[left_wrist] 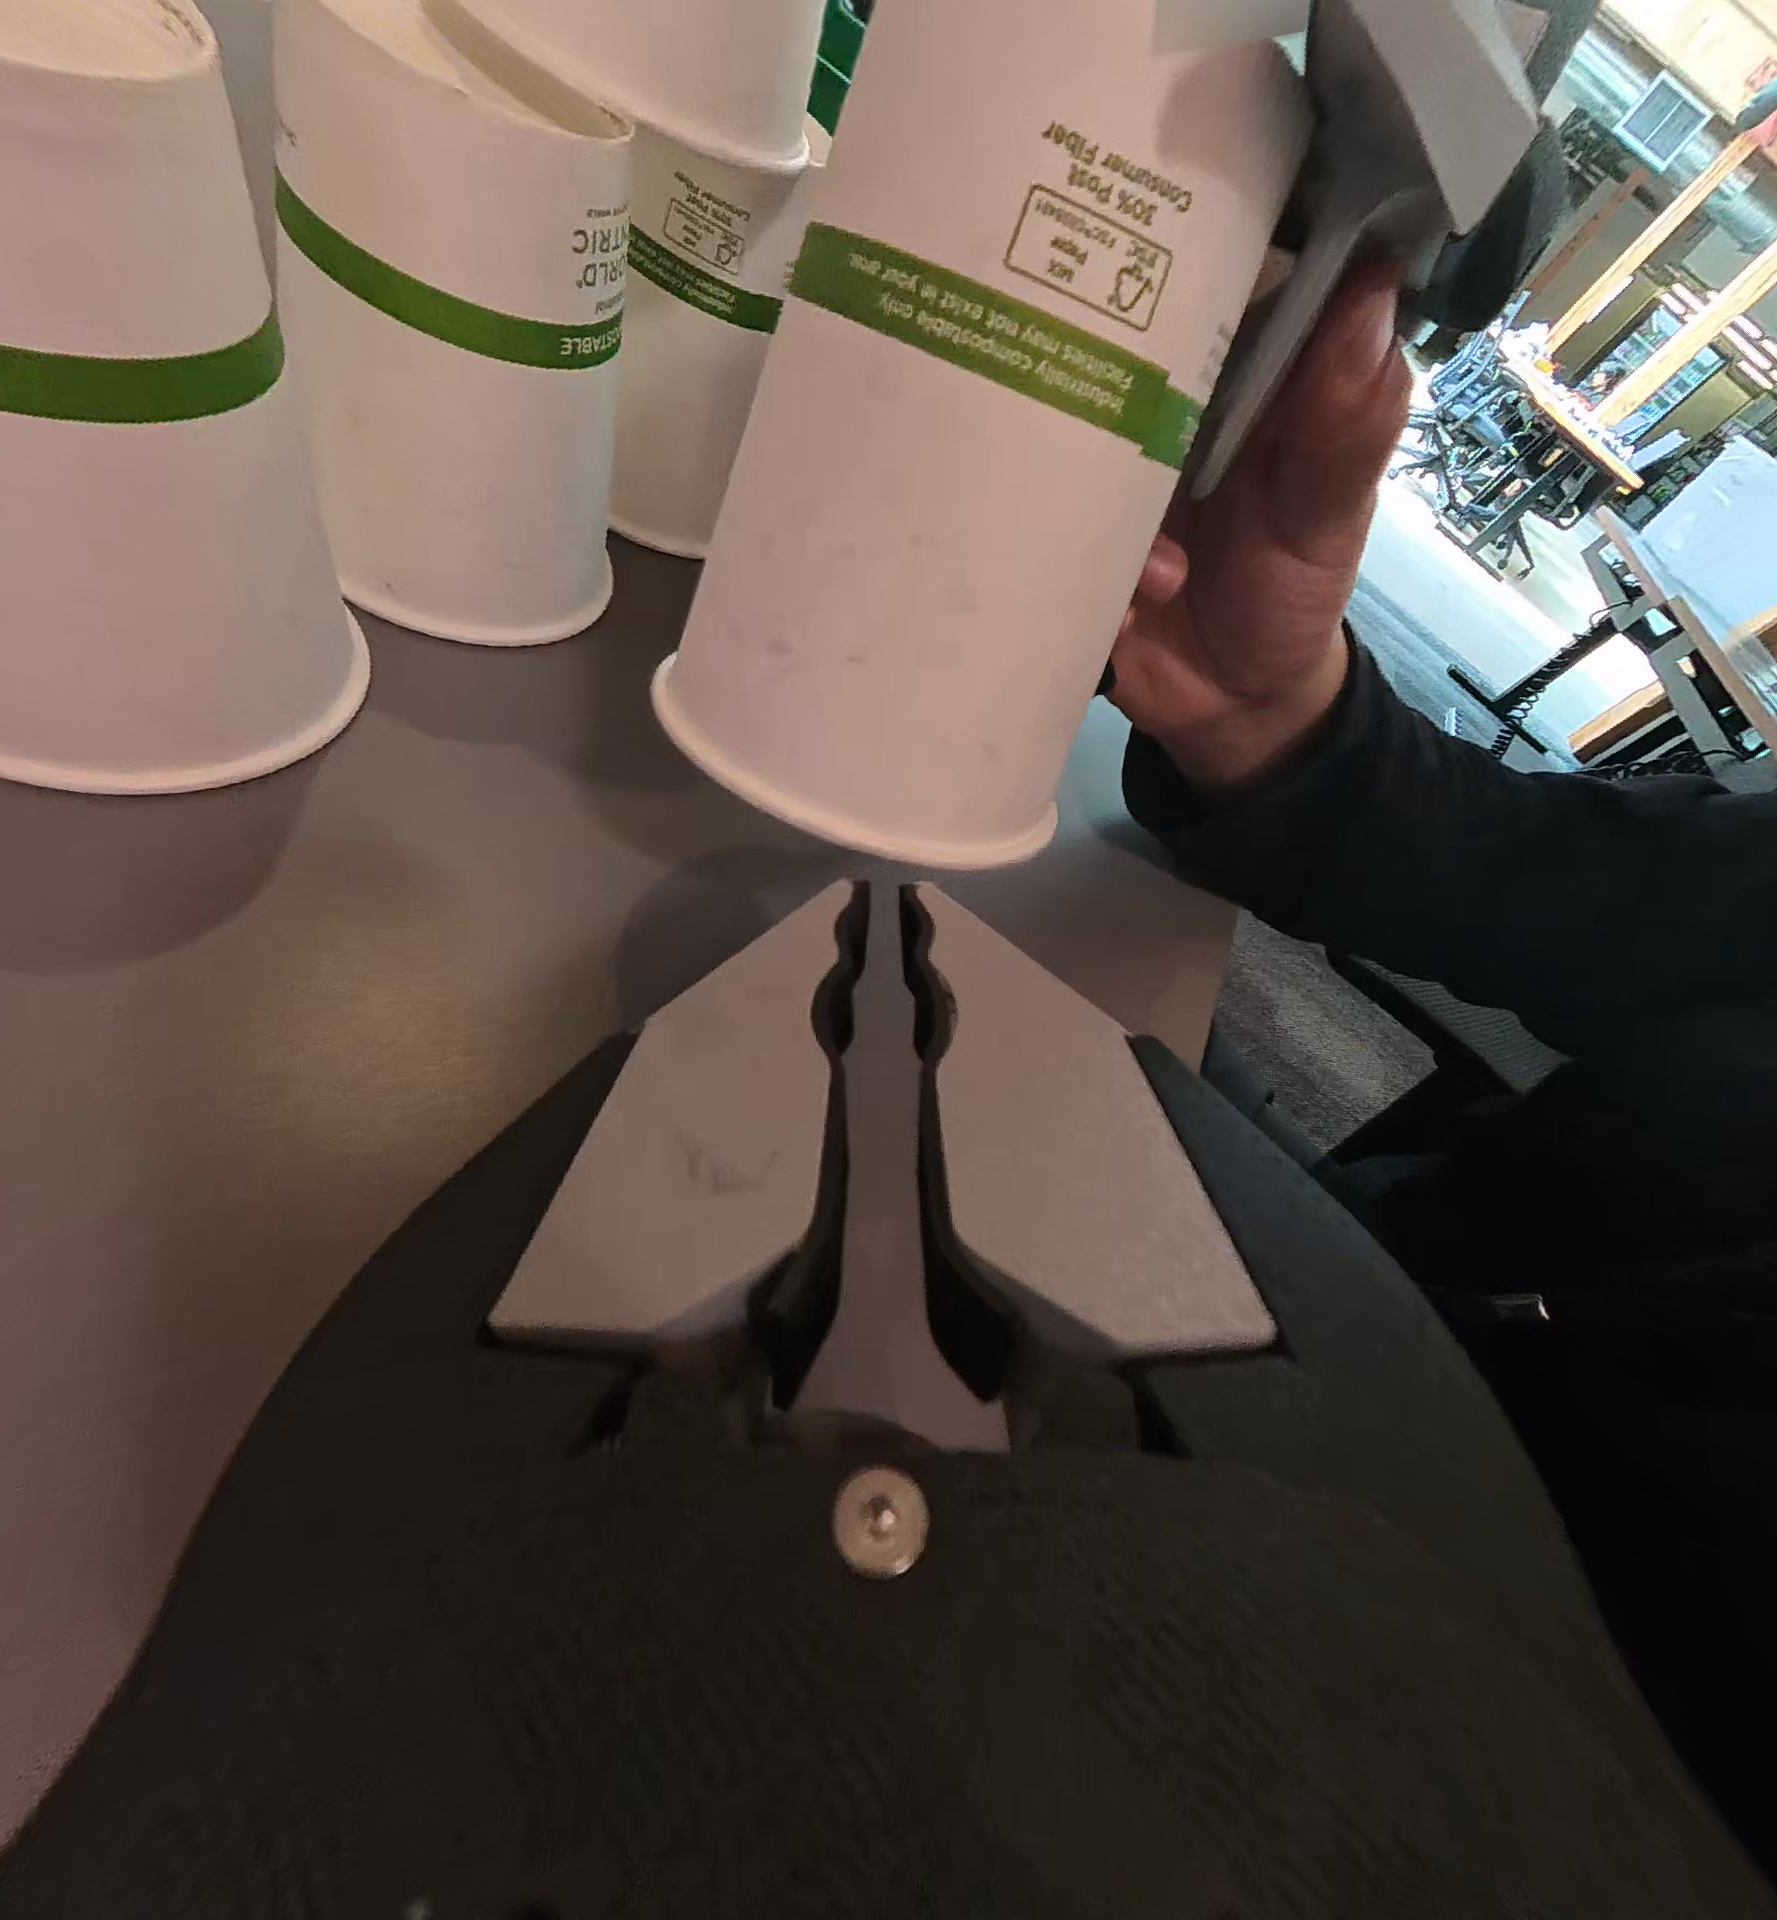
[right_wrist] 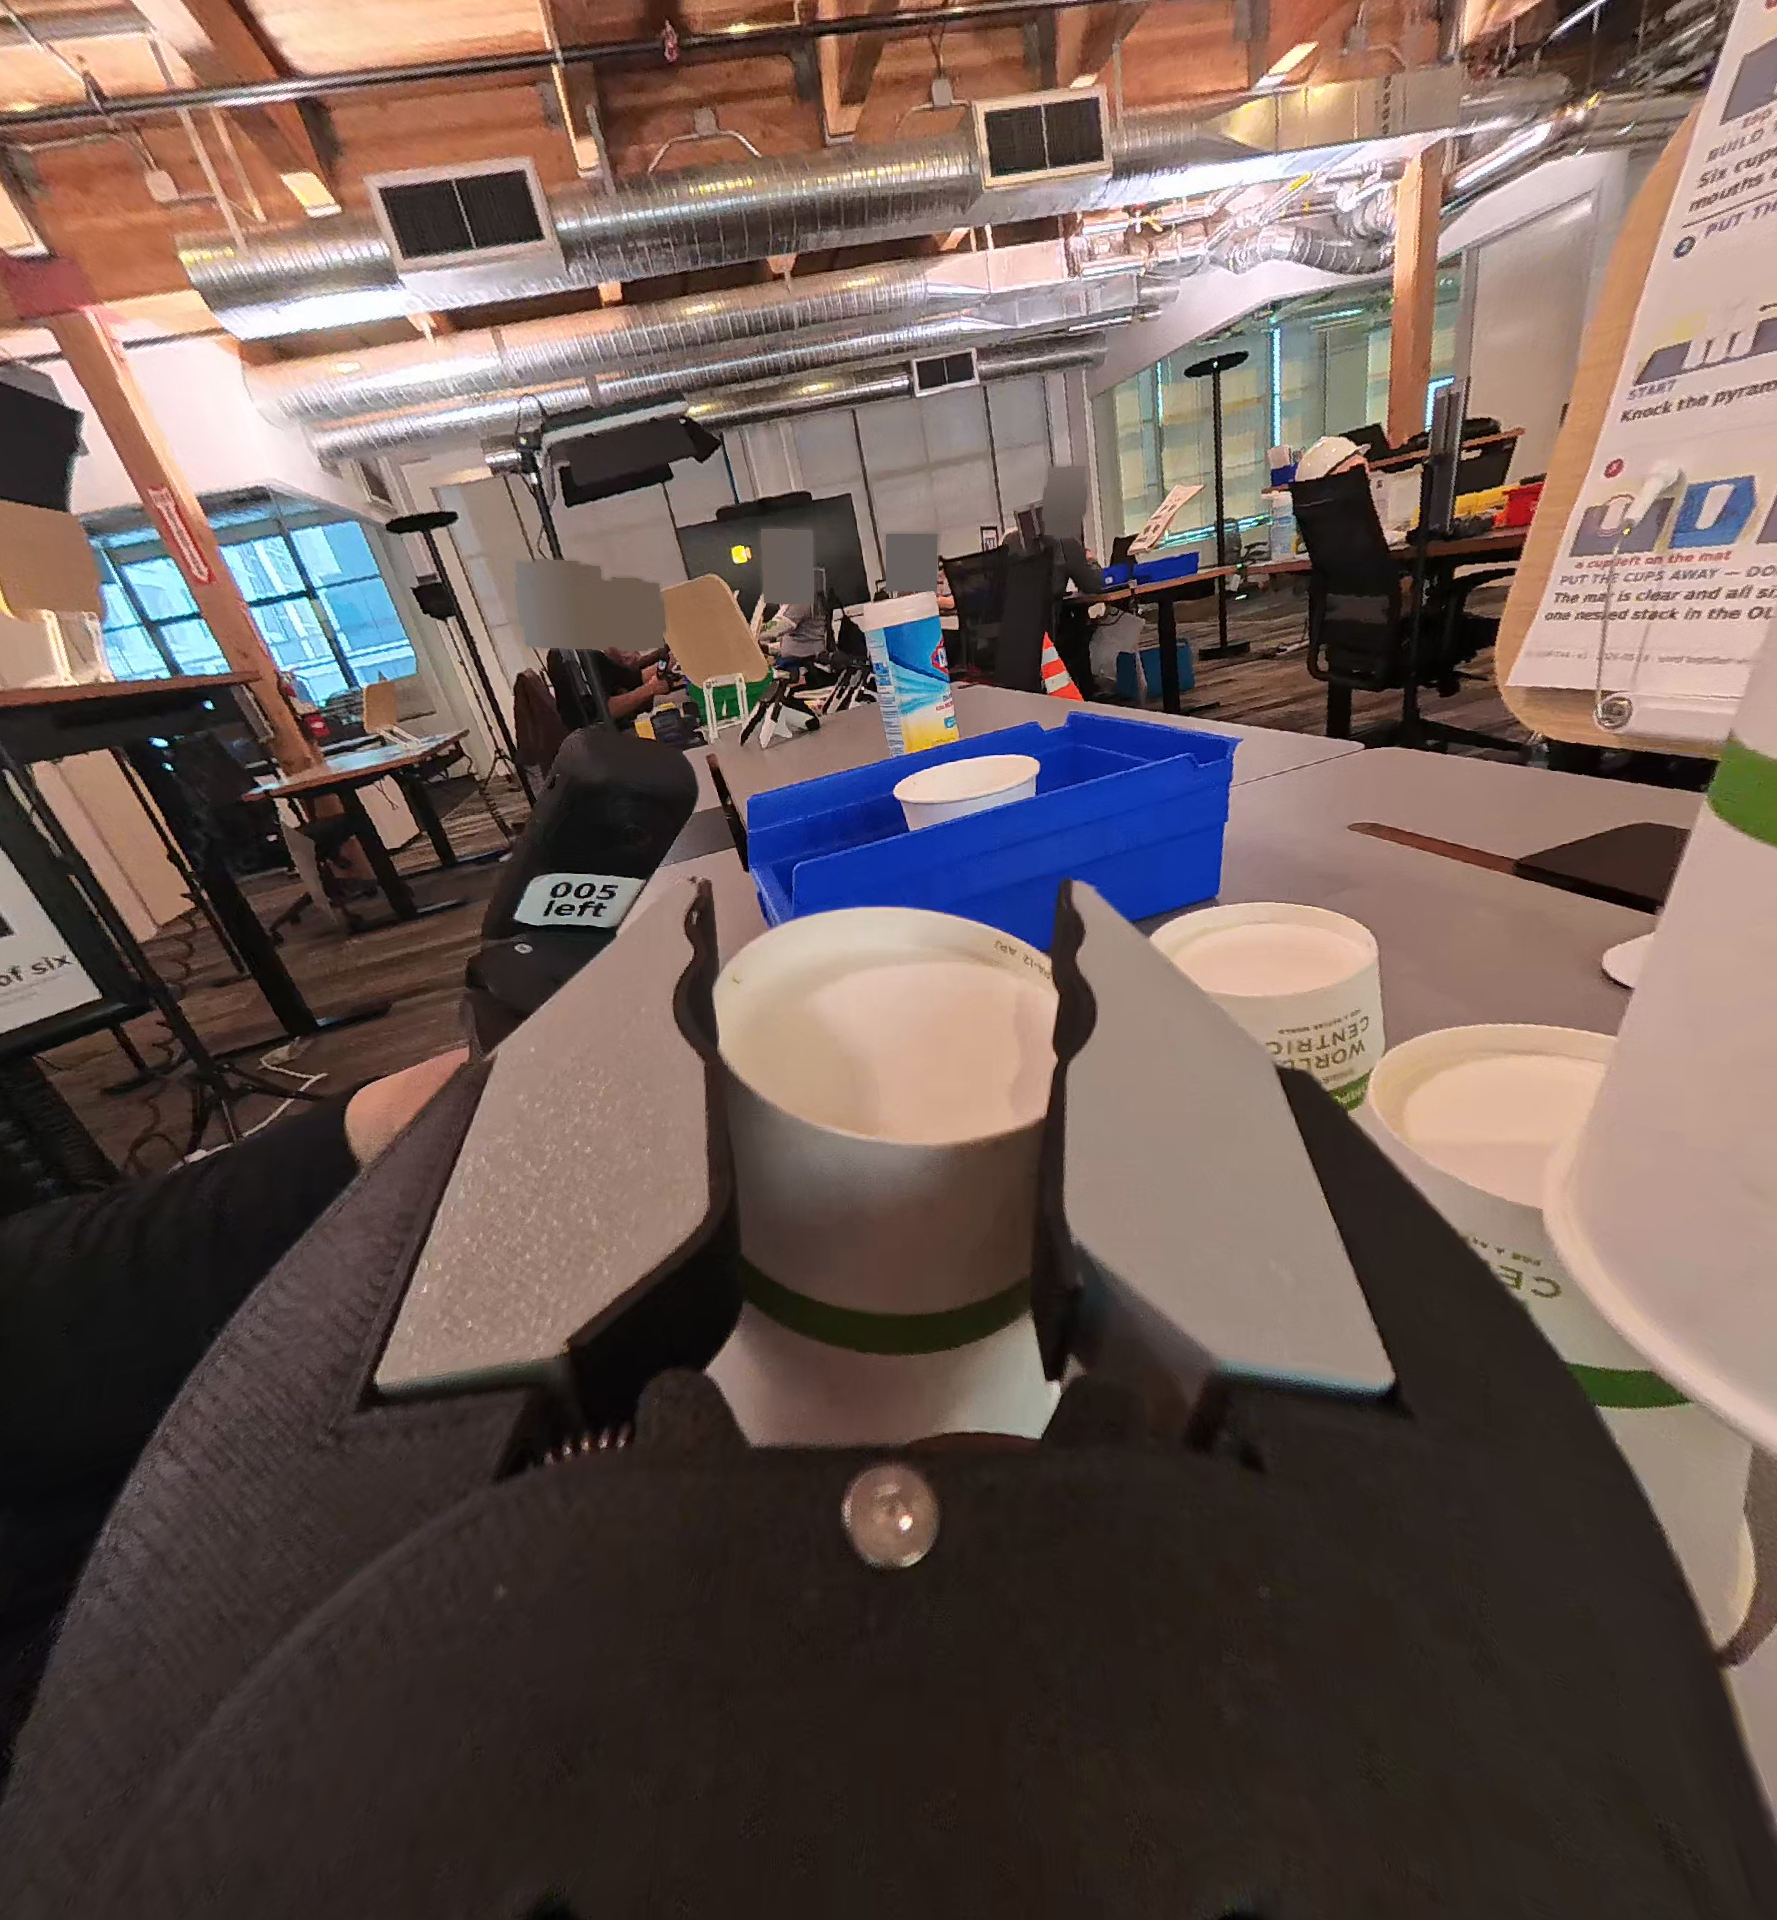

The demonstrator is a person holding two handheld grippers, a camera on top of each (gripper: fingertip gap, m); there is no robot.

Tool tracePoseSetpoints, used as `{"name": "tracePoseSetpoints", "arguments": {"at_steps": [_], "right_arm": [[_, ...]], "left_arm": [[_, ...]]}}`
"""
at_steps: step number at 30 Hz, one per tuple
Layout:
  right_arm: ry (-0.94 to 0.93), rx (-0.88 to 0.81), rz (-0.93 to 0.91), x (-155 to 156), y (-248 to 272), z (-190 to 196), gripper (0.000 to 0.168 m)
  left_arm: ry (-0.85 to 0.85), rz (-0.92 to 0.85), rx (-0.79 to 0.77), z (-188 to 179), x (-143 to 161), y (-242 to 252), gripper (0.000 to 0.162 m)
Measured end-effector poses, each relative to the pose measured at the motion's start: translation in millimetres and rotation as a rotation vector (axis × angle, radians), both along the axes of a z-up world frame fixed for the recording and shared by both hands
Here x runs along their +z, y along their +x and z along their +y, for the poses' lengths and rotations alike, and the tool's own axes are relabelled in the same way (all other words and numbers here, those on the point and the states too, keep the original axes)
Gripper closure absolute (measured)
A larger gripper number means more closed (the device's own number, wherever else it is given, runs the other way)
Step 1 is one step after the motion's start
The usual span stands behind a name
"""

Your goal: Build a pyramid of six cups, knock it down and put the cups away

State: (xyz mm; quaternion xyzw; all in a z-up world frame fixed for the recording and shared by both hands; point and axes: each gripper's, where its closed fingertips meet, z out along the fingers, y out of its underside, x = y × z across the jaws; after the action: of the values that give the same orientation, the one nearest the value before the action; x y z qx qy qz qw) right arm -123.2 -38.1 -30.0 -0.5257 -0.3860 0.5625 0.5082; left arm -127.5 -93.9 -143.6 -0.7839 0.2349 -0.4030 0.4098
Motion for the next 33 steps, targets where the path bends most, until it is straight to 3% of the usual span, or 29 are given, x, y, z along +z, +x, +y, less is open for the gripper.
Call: {"name": "tracePoseSetpoints", "arguments": {"at_steps": [7,8,10,15,23,28,33], "right_arm": [[-0.048,0.019,-0.026,-9.4,-4.4,3.0,0.107],[-0.043,0.028,-0.018,-8.4,-3.8,1.4,0.118],[-0.026,0.033,-0.002,-6.4,-1.1,0.2,0.168],[-0.146,0.085,-0.133,-39.0,-16.6,3.9,0.168],[-0.163,0.117,-0.162,-42.9,-14.0,1.7,0.168],[-0.13,0.137,-0.276,-61.0,-23.0,-7.1,0.168],[-0.125,0.144,-0.276,-61.8,-24.8,-9.5,0.168]], "left_arm": [[-0.013,-0.002,0.008,1.5,-5.2,-2.5,0.162],[-0.022,0.017,0.008,1.8,-9.9,-1.7,0.162],[-0.024,0.065,0.018,3.8,-18.5,-1.7,0.162],[-0.044,0.024,0.01,5.9,-17.5,5.0,0.162],[-0.04,0.04,0.021,7.1,-18.7,1.6,0.162],[-0.007,0.065,0.064,11.7,-16.1,-10.6,0.154],[0.016,0.114,0.087,12.5,-16.0,-19.3,0.148]]}}
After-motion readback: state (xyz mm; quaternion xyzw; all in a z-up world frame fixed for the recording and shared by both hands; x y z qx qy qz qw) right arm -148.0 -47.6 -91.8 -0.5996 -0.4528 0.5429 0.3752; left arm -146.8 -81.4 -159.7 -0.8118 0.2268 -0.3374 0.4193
